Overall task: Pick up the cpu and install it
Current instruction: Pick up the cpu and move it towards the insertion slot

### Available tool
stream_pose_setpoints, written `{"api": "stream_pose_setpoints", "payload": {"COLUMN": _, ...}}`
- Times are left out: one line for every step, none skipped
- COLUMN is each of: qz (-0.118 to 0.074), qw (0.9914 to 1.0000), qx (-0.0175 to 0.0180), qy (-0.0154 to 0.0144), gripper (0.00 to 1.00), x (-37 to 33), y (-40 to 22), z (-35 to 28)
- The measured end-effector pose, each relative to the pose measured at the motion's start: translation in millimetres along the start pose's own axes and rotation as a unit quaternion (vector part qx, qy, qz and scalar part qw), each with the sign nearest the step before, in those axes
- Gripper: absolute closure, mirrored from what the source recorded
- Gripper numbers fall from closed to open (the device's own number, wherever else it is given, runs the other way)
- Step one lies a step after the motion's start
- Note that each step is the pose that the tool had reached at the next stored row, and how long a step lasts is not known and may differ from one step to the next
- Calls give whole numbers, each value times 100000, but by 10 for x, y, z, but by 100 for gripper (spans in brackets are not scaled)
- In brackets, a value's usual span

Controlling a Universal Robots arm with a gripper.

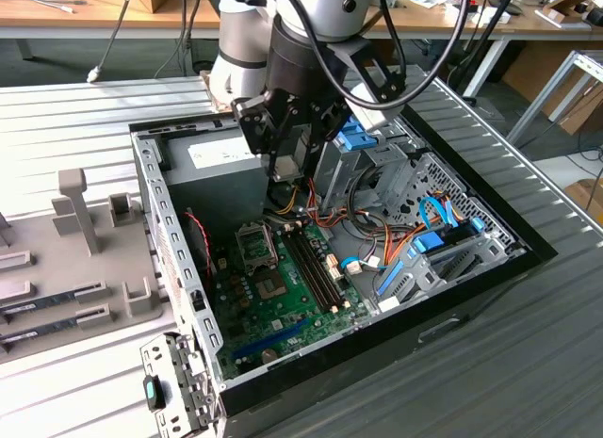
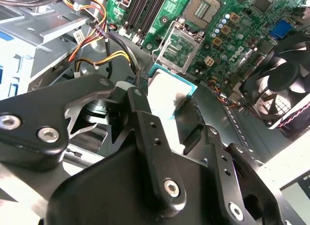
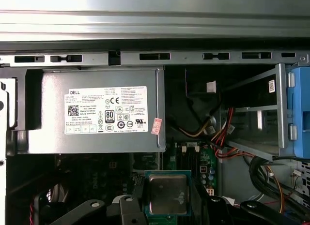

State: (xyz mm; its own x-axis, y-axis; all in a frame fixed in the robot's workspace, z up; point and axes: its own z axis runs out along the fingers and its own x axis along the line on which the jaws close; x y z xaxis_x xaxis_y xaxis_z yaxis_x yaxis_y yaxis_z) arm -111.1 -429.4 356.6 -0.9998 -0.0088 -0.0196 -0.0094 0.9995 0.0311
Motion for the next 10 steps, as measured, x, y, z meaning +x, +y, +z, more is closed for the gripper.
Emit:
{"api": "stream_pose_setpoints", "payload": {"qz": 3, "qw": 100000, "qx": 0, "qy": 0, "gripper": 53, "x": -1, "y": -5, "z": 0}}
{"api": "stream_pose_setpoints", "payload": {"qz": -1, "qw": 100000, "qx": 3, "qy": 1, "gripper": 53, "x": -1, "y": -12, "z": 1}}
{"api": "stream_pose_setpoints", "payload": {"qz": 1, "qw": 100000, "qx": -1, "qy": -2, "gripper": 53, "x": -1, "y": -21, "z": 1}}
{"api": "stream_pose_setpoints", "payload": {"qz": 0, "qw": 100000, "qx": 1, "qy": 1, "gripper": 53, "x": -1, "y": -27, "z": 1}}
{"api": "stream_pose_setpoints", "payload": {"qz": 2, "qw": 100000, "qx": 0, "qy": -1, "gripper": 53, "x": -1, "y": -32, "z": 2}}
{"api": "stream_pose_setpoints", "payload": {"qz": 2, "qw": 100000, "qx": -4, "qy": -3, "gripper": 53, "x": -1, "y": -39, "z": 3}}
{"api": "stream_pose_setpoints", "payload": {"qz": 3, "qw": 100000, "qx": -5, "qy": -3, "gripper": 53, "x": -1, "y": -43, "z": 3}}
{"api": "stream_pose_setpoints", "payload": {"qz": 2, "qw": 100000, "qx": 0, "qy": 0, "gripper": 53, "x": -1, "y": -52, "z": 3}}
{"api": "stream_pose_setpoints", "payload": {"qz": 2, "qw": 100000, "qx": -1, "qy": 0, "gripper": 53, "x": -1, "y": -61, "z": 4}}
{"api": "stream_pose_setpoints", "payload": {"qz": 3, "qw": 100000, "qx": -3, "qy": -3, "gripper": 53, "x": 0, "y": -68, "z": 5}}
